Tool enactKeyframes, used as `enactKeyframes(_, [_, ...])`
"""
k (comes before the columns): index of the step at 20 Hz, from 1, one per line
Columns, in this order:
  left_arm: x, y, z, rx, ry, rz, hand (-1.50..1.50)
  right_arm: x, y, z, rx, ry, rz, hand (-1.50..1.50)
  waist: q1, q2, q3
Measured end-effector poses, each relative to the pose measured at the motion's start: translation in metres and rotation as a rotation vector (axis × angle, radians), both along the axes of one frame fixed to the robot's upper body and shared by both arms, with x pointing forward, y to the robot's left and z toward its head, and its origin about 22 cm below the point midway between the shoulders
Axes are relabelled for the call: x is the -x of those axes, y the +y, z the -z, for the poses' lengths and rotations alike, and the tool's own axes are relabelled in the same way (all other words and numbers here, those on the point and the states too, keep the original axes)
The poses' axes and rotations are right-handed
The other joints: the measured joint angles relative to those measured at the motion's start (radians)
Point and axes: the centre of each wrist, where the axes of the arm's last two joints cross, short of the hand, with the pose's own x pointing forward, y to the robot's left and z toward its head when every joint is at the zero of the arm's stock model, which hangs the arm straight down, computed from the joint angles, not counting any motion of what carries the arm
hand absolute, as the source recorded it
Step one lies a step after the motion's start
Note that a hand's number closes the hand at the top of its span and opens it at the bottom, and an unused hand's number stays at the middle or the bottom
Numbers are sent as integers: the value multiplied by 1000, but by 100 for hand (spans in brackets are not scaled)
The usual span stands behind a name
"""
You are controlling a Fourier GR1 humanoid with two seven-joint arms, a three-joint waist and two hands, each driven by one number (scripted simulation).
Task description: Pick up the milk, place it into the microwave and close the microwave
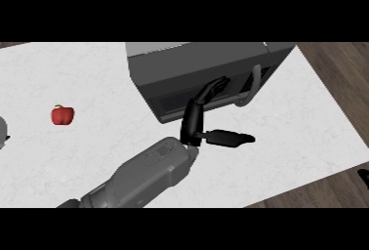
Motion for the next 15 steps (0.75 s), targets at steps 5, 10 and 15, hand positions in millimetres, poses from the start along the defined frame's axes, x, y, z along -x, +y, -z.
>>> enactKeyframes(5, [-1,0,0,8,-8,3,-150,-9,3,14,-115,74,-66,-150,0,2,0])
enactKeyframes(10, [-1,1,2,14,-21,-5,-150,-16,-2,16,-164,109,-100,-150,-7,3,-1])
enactKeyframes(15, [-2,2,4,22,-25,-11,-150,-23,-10,15,-193,137,-124,-150,-12,3,0])
